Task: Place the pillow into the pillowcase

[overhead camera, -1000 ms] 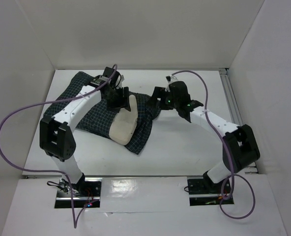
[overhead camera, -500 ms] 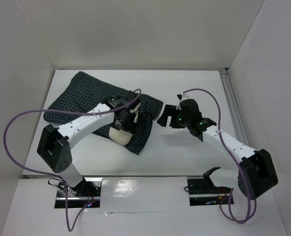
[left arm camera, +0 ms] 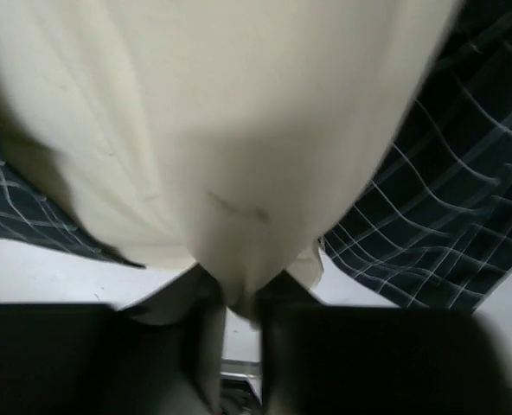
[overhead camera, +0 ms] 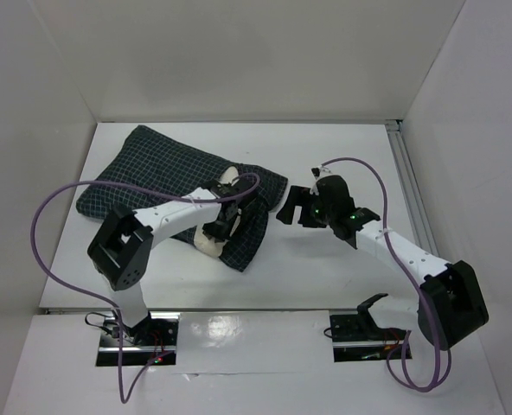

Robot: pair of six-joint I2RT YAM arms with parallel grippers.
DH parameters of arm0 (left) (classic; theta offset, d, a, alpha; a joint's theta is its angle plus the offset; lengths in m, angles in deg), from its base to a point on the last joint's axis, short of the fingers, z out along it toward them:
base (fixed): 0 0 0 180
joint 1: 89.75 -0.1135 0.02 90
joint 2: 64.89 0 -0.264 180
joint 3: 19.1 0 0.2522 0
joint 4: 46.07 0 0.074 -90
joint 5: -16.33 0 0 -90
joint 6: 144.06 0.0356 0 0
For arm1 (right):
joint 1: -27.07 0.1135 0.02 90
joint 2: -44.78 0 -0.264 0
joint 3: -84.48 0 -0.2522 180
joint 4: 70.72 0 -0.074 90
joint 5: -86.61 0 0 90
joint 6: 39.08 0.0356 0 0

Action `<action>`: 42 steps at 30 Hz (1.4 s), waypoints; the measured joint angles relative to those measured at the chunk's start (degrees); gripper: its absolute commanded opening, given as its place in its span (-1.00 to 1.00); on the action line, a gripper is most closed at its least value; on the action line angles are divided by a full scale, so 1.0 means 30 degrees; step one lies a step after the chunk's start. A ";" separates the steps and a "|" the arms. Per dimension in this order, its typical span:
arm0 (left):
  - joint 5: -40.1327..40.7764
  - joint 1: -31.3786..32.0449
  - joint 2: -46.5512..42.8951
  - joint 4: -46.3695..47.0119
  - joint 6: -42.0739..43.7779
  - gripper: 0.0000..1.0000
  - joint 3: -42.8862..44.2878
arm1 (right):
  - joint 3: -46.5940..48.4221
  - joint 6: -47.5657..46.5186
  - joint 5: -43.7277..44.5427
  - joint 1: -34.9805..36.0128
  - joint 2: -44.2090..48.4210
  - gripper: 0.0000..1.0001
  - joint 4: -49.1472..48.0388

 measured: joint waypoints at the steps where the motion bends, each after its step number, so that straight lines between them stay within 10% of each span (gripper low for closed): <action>1: 0.0350 0.0000 0.0204 -0.0022 -0.0087 -1.00 0.0015 | 0.0000 0.0000 0.0007 0.0000 0.0000 0.89 0.0022; 8: -0.0481 -0.0313 0.0474 -0.0699 -0.0073 -1.00 0.3045 | 0.0000 0.0313 0.0073 0.0328 0.0284 0.86 -0.0131; 15: -0.4138 -0.2069 -0.0153 -0.0576 -0.0051 -1.00 0.5719 | 0.1056 0.1494 0.0495 0.2186 -0.1741 0.39 -0.1953; 37: -0.8036 -0.4488 -0.0423 -0.0073 -0.0029 -1.00 0.6135 | 0.6441 0.3767 0.2317 0.2499 -1.0907 -0.06 -0.5421; 42: -0.8488 -0.4597 -0.0423 0.0102 -0.0029 -1.00 0.6135 | 0.6805 0.4291 0.2688 0.2565 -1.1672 -0.76 -0.5566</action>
